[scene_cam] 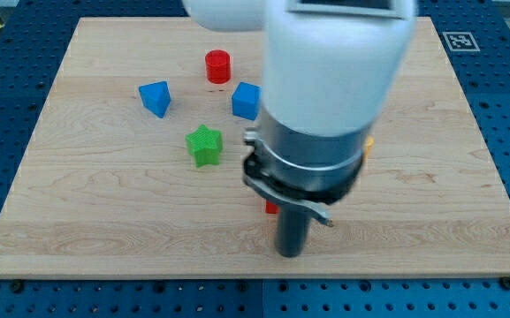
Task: Push the red star in between the green star and the heart
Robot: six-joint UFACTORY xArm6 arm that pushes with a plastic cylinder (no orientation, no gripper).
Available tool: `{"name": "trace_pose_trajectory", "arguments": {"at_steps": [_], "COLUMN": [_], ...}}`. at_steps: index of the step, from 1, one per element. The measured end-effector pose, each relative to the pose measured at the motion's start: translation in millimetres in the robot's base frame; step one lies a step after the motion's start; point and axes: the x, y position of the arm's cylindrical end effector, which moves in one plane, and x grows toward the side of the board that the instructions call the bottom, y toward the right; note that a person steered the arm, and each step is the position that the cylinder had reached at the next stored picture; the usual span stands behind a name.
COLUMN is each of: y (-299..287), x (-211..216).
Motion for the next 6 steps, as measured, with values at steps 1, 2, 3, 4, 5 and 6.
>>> {"name": "trace_pose_trajectory", "arguments": {"at_steps": [1, 2, 3, 4, 5, 6], "y": [-16.0, -16.0, -15.2, -13.4, -7.0, 11.3], "x": [-0.6, -15.3, -27.8, -37.4, -36.4, -25.1]}}
